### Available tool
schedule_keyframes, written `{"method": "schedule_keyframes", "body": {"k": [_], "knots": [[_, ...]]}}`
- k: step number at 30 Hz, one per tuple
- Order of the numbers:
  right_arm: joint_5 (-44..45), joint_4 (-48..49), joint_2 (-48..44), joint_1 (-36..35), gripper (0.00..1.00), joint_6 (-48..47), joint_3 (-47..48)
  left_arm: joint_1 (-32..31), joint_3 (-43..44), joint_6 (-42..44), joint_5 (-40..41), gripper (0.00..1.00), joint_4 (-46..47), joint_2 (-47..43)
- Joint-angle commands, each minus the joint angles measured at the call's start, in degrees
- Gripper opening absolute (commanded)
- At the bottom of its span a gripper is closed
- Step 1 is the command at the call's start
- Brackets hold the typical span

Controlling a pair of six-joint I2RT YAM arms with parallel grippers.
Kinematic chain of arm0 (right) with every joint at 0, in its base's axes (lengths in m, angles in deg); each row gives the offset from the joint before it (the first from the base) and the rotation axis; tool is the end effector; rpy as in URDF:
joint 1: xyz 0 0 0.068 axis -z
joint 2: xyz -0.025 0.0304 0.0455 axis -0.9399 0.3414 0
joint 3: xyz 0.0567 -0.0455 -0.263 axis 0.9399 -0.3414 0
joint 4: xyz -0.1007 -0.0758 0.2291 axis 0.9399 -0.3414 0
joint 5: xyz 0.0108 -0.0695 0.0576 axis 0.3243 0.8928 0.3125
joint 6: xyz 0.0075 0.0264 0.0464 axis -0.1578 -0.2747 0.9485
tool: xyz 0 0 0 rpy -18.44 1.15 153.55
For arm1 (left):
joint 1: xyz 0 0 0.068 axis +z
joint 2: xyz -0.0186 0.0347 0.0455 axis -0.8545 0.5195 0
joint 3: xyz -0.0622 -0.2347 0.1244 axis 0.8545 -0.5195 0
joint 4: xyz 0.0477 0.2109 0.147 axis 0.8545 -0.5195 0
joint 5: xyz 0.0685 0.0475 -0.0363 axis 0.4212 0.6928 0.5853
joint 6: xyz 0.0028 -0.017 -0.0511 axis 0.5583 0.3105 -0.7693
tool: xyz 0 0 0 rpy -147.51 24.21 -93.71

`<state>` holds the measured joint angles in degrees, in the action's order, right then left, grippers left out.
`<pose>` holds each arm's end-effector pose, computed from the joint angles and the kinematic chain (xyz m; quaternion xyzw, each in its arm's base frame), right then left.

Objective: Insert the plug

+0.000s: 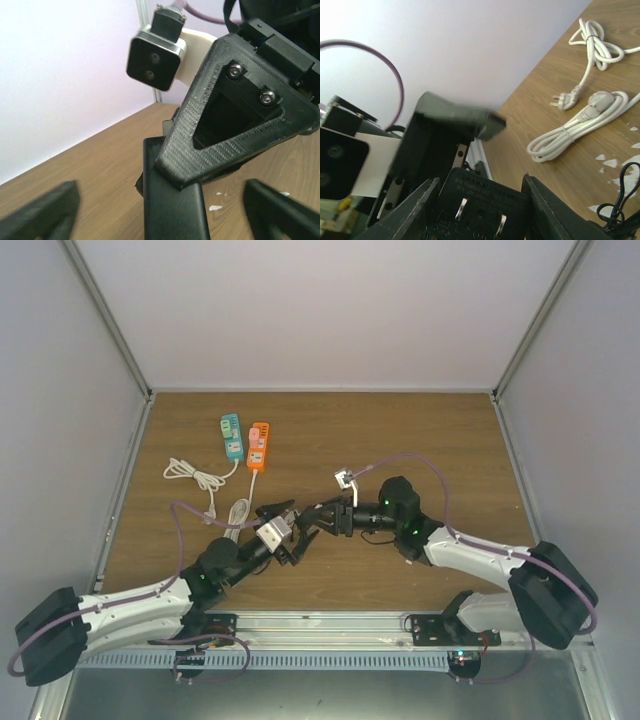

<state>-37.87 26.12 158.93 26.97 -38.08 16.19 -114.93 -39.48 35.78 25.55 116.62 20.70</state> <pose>0.1812 0.2013 0.2342 -0.2099 0.7149 0.6185 0.2496 0.1065 -0.1511 0.2118 0.3368 0.6058 -0.2467 0.6773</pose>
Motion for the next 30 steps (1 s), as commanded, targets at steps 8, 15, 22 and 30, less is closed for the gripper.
{"method": "schedule_keyframes", "body": {"k": [8, 15, 22, 30], "knots": [[2.9, 27.5, 0.8, -0.5, 0.04, 25.7, -9.1, -0.3, -1.1, 1.8, -2.2, 0.99, 3.7, -7.6], [2.5, 44.0, 6.7, -2.0, 0.04, 37.5, -9.1, -0.3, -1.1, 3.5, -7.0, 0.99, 1.5, -12.9], [3.9, 54.2, 10.0, -3.2, 0.05, 43.1, -8.6, -0.2, 0.7, 3.4, -7.7, 0.99, 1.6, -8.2], [2.8, 54.3, 10.5, -3.7, 0.05, 42.8, -7.1, -0.2, 2.3, 2.5, -7.6, 0.83, 5.2, -2.9]]}}
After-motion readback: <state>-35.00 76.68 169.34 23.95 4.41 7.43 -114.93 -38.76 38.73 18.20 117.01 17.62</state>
